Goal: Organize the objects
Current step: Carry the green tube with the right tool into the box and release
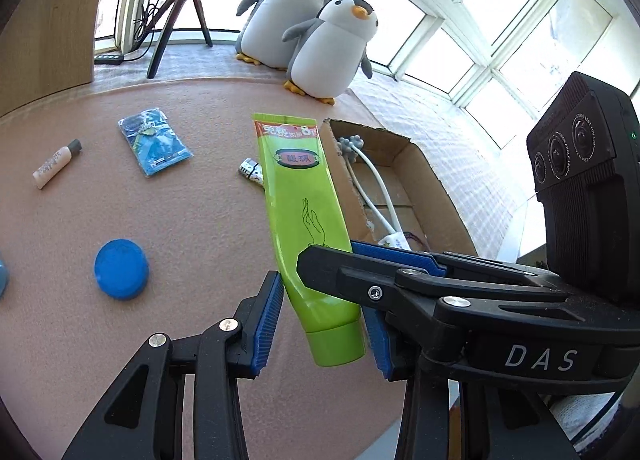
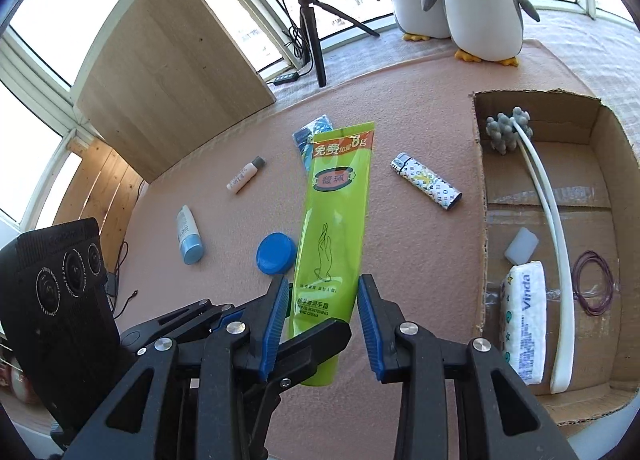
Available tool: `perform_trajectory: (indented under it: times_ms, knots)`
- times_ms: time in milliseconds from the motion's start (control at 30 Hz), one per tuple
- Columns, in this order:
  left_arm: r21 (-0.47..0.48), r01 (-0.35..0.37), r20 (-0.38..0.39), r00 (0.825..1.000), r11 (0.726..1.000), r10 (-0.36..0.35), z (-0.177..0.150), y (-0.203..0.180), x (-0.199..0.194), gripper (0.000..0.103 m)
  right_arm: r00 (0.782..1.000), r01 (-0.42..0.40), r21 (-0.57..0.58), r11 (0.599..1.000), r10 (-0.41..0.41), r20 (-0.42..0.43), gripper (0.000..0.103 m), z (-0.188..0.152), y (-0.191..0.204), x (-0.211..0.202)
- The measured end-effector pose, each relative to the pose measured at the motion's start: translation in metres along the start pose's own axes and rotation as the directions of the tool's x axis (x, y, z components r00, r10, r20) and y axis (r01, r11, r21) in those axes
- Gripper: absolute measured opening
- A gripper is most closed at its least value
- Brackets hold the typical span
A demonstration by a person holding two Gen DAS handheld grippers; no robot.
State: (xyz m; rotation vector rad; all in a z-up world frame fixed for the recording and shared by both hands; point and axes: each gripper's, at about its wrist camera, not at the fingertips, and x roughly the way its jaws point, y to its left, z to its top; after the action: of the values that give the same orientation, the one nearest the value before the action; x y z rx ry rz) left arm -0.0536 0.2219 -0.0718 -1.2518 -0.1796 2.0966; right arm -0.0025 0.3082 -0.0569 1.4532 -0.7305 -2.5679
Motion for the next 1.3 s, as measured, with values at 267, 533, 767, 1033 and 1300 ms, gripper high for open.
perform_trajectory:
  times_ms: [267,533,767,1033,1300]
  knots:
    - [0.071,0.065,-0.029,0.998,0.995,-0.063,0.012,-0.066,0.041,0.043,0.996,0.054,0.076,0.996,-0.059,0.061,0.033,-0.002,-0.057,-0.041]
    - [0.127,0.108,-0.054,0.993,0.986,-0.101,0.019,-0.117,0.075,0.043,0.990,0.100,0.126,0.987,-0.112,0.090,0.033,-0.003,-0.101,-0.067]
    - [0.151,0.117,-0.066,0.992,0.982,-0.108,0.022,-0.135,0.089,0.043,0.987,0.113,0.139,0.984,-0.127,0.095,0.033,-0.003,-0.119,-0.076]
    - [0.146,0.100,-0.062,0.994,0.984,-0.091,0.023,-0.127,0.085,0.049,0.985,0.135,0.151,0.979,-0.150,0.089,0.050,-0.002,-0.123,-0.076]
    - [0.109,0.051,-0.033,0.998,0.993,-0.048,0.023,-0.092,0.059,0.049,0.990,0.091,0.120,0.989,-0.102,0.094,0.050,0.006,-0.097,-0.066]
